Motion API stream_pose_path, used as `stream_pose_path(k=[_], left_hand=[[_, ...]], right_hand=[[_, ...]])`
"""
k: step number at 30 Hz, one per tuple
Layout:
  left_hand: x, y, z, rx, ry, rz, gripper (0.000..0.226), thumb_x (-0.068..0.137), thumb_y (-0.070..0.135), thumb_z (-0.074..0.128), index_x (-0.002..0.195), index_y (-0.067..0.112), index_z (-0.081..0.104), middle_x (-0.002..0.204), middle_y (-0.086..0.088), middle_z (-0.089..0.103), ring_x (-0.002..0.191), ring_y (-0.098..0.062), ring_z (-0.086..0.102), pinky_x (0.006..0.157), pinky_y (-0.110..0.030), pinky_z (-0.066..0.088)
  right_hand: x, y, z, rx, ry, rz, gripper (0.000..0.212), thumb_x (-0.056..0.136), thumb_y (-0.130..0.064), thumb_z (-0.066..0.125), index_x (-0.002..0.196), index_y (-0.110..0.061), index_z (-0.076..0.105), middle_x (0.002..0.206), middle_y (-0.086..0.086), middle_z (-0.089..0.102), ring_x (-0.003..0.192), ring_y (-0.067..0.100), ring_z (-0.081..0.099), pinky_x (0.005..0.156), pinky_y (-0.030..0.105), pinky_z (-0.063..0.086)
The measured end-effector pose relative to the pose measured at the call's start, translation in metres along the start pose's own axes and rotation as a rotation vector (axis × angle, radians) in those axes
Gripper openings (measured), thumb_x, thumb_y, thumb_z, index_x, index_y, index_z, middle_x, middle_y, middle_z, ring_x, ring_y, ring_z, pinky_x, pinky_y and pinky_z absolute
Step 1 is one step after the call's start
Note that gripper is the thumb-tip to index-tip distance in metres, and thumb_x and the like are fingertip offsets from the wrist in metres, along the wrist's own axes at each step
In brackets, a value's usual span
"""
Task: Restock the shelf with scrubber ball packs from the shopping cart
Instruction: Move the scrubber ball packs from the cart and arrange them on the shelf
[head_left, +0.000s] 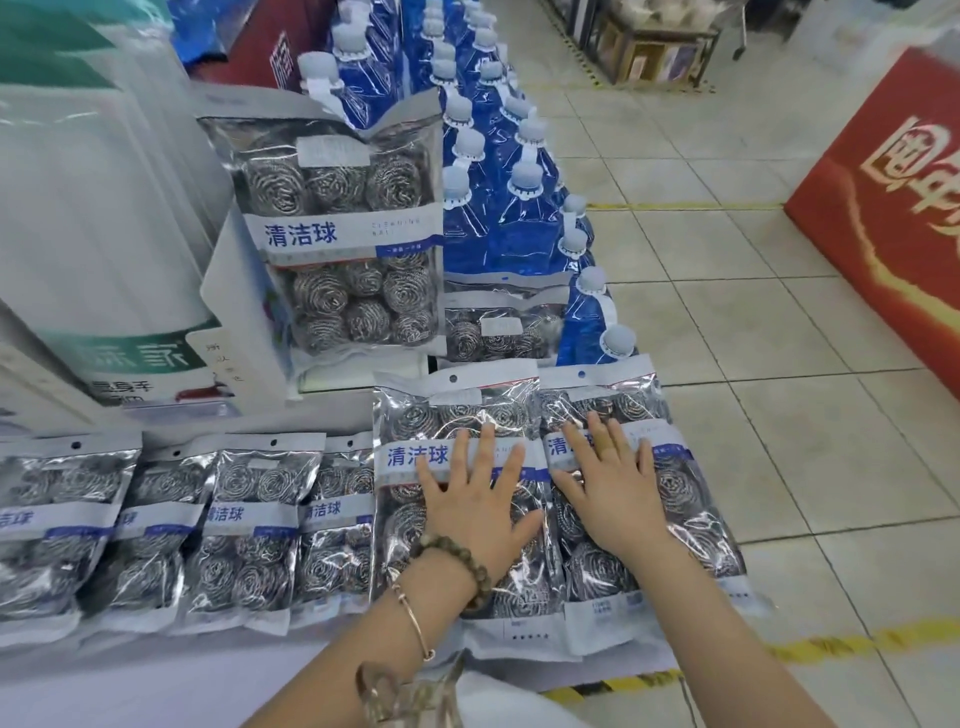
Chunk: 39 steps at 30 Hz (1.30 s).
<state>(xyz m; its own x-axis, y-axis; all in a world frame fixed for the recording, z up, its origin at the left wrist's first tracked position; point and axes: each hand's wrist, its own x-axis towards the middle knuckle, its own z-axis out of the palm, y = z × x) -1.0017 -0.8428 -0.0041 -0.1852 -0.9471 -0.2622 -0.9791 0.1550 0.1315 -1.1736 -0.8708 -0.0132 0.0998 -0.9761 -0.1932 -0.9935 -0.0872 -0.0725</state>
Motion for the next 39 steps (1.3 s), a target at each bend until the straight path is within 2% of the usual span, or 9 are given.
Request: stream_pose_path(k=[2,7,15,22,25,28,31,35,39], left_hand=[[0.001,0.001,-0.001,0.003,-0.005,-0.015,0.071,0.085,0.070,0.013,0.142,0.037,-0.015,0.144,0.000,-0.034,0.135,-0.028,-0.029,0.103,-0.065,-0.013],[0.005,0.007,-0.002,0.008,-0.017,-0.016,0.069,0.089,0.063,0.017,0.144,0.033,-0.013,0.141,0.000,-0.036,0.135,-0.031,-0.029,0.101,-0.067,-0.015],[0.009,0.010,-0.003,0.024,-0.034,-0.021,0.070,0.089,0.061,0.019,0.145,0.031,-0.010,0.150,-0.003,-0.027,0.136,-0.031,-0.029,0.099,-0.065,-0.018],[0.007,0.009,0.004,0.018,0.046,-0.040,0.070,0.086,0.063,0.020,0.145,0.035,-0.005,0.152,0.000,-0.022,0.138,-0.027,-0.024,0.102,-0.063,-0.018],[0.001,0.006,0.004,0.006,0.058,-0.032,0.070,0.087,0.064,0.021,0.146,0.033,-0.001,0.153,0.001,-0.019,0.139,-0.026,-0.021,0.104,-0.057,-0.017],[-0.009,0.006,0.000,-0.039,0.099,-0.041,0.063,0.091,0.059,0.025,0.145,0.028,0.015,0.156,-0.001,-0.004,0.143,-0.022,-0.007,0.111,-0.050,-0.007],[-0.027,0.004,-0.006,-0.200,0.186,-0.111,0.050,0.093,0.050,0.029,0.138,0.029,0.035,0.150,0.005,0.026,0.139,-0.014,0.020,0.115,-0.042,0.008],[-0.066,-0.014,-0.014,-0.384,0.320,-0.317,0.037,0.094,0.040,0.035,0.127,0.030,0.048,0.131,0.011,0.050,0.115,-0.010,0.048,0.100,-0.036,0.038],[-0.120,-0.042,-0.010,-0.519,0.409,-0.523,0.032,0.093,0.032,0.044,0.123,0.027,0.053,0.123,0.009,0.056,0.105,-0.011,0.054,0.092,-0.032,0.044]], right_hand=[[0.001,-0.001,0.002,-0.013,0.017,0.004,0.074,0.081,-0.066,-0.006,0.148,-0.035,0.000,0.158,0.000,-0.006,0.145,0.022,-0.009,0.113,0.047,-0.008],[0.006,-0.006,0.006,-0.012,0.035,0.018,0.076,0.079,-0.061,-0.007,0.149,-0.033,0.001,0.159,0.001,-0.005,0.145,0.023,-0.010,0.112,0.048,-0.012],[0.008,-0.011,0.011,0.002,0.057,0.025,0.079,0.077,-0.058,-0.011,0.149,-0.032,0.007,0.159,0.002,-0.001,0.145,0.024,-0.007,0.113,0.049,-0.011],[0.005,-0.011,0.009,0.049,0.064,0.003,0.075,0.081,-0.060,-0.004,0.149,-0.032,0.010,0.159,0.003,0.001,0.146,0.025,-0.005,0.113,0.050,-0.009],[-0.001,-0.009,0.003,0.131,0.053,-0.022,0.058,0.096,-0.052,0.021,0.149,-0.031,0.014,0.159,0.002,0.005,0.146,0.023,-0.003,0.114,0.049,-0.006],[-0.008,-0.011,-0.006,0.233,0.097,-0.101,0.052,0.097,-0.039,0.038,0.146,-0.023,0.029,0.154,0.004,0.024,0.143,0.024,0.015,0.116,0.045,0.008],[-0.014,-0.024,-0.014,0.394,0.074,-0.213,0.047,0.095,-0.028,0.048,0.141,-0.017,0.039,0.150,0.007,0.032,0.137,0.024,0.029,0.112,0.037,0.024],[-0.023,-0.058,-0.021,0.520,0.023,-0.406,0.043,0.094,-0.024,0.052,0.136,-0.016,0.046,0.148,0.003,0.035,0.135,0.019,0.033,0.109,0.034,0.030],[-0.039,-0.105,-0.018,0.626,-0.069,-0.577,0.038,0.093,-0.022,0.054,0.130,-0.017,0.051,0.142,0.002,0.040,0.130,0.017,0.039,0.102,0.028,0.033]])
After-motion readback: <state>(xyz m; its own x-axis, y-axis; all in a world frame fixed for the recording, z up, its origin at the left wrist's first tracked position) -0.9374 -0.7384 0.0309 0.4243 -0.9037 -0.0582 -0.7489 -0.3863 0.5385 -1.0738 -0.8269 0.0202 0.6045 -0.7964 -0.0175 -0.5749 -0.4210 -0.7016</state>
